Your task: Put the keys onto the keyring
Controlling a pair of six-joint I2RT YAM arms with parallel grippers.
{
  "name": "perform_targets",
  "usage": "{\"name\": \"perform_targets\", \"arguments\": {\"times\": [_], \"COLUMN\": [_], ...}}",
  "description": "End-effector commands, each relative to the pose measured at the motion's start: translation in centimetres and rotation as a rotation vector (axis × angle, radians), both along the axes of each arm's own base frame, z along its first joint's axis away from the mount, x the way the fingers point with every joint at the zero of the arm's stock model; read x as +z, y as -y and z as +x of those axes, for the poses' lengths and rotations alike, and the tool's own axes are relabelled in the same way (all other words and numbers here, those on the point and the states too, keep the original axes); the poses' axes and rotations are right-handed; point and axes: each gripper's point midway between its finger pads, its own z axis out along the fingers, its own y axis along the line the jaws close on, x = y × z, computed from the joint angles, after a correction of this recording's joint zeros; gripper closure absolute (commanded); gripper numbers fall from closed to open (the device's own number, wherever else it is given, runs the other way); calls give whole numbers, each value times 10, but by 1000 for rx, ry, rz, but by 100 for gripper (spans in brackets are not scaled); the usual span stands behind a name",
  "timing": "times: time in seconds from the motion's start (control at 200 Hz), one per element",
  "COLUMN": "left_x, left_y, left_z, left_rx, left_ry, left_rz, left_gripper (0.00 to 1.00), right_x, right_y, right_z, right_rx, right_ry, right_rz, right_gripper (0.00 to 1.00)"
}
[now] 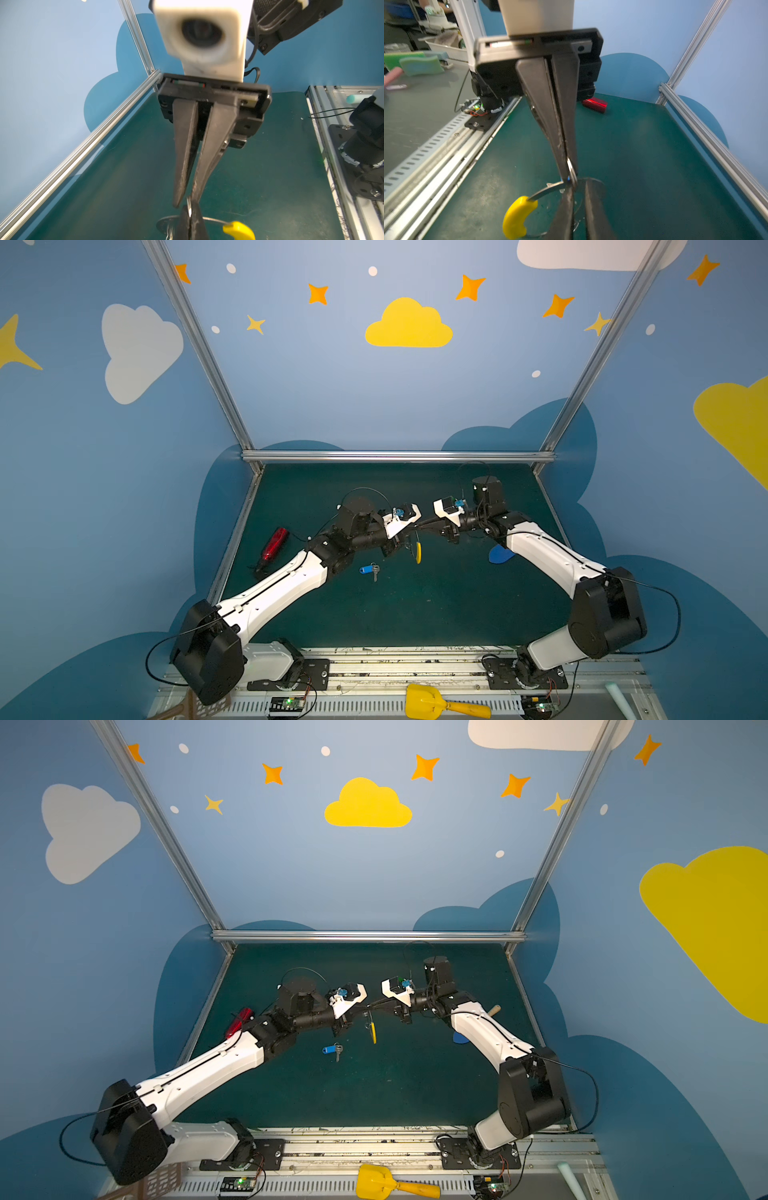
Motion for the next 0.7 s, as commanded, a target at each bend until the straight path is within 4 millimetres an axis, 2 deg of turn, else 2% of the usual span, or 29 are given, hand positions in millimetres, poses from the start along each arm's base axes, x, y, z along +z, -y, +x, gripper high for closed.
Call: {"name": "perform_targets", "arguments": {"times": [0.0,0.155,0.325,0.561,0.696], "left_x": [12,9,12,20,22], "left_y": [1,-1,2,6,7], "left_z": [-4,-13,-12,-12,-14], "left_rx": [-29,-86,-103,-117,-125], "left_ry": [-7,-93,-139,-109,-62], "left_rz": [30,129,153,120,78], "left_gripper": [96,96,96,96,96], "right_x": [-5,-5,13,23,22], "right_y": [12,17,18,18,15], "right_z": [0,-2,-10,-16,-14], "right_rx": [-76,-113,-106,-105,-100], "right_ry": [75,121,160,180,136], "right_rz": [-73,-84,-51,-38,-27], "right_gripper": [80,79,79,80,80]}}
